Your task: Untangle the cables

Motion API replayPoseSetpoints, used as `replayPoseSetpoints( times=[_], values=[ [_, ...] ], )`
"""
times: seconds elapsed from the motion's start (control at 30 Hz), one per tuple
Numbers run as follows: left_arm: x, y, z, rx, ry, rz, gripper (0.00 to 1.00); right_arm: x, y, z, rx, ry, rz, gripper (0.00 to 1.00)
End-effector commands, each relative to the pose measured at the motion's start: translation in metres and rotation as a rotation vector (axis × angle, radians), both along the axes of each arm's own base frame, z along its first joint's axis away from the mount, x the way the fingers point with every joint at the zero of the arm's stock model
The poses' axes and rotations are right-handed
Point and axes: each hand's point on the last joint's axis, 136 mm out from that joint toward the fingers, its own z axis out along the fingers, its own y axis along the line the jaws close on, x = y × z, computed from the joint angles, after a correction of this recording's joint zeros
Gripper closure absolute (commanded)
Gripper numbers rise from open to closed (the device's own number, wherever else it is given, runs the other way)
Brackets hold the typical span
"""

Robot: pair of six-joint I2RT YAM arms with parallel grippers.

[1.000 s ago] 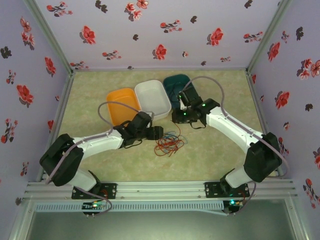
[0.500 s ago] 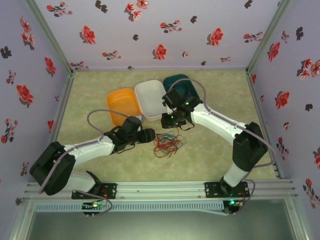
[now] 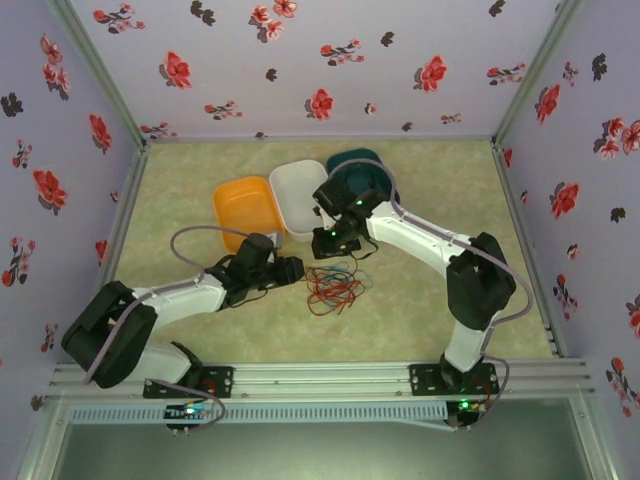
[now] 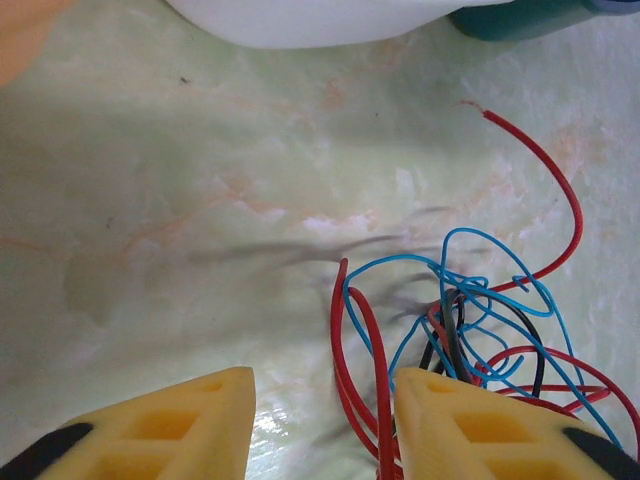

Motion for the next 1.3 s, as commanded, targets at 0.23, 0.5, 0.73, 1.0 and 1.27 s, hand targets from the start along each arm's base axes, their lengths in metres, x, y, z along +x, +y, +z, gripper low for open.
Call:
replayPoseSetpoints(
  times=[0.23, 0.5, 0.73, 1.0, 1.27],
  values=[
    [-0.001, -0.009, -0.003, -0.055, 0.017, -0.025, 0.75, -0.038, 0.011, -0.005, -0.078, 0.077, 0.122, 0.69],
    [-0.002, -0.010, -0.005, -0.058, 0.024, -0.028, 0.89, -0.046, 0.020, -0.014, -0.116, 0.082, 0.165, 0.65],
    [-0.001, -0.010, -0.005, -0.058, 0.024, -0.028, 0.90, -0.048, 0.019, -0.026, -0.151, 0.101, 0.180, 0.64],
    [-0.002, -0.010, -0.006, -0.058, 0.024, -0.029, 0.90, -0.050, 0.012, -0.035, -0.203, 0.099, 0.194, 0.65],
    [-0.002, -0.009, -0.004, -0.061, 0.022, -0.026, 0.91, -0.038, 0.007, -0.028, -0.225, 0.028, 0.168, 0.78]
  ],
)
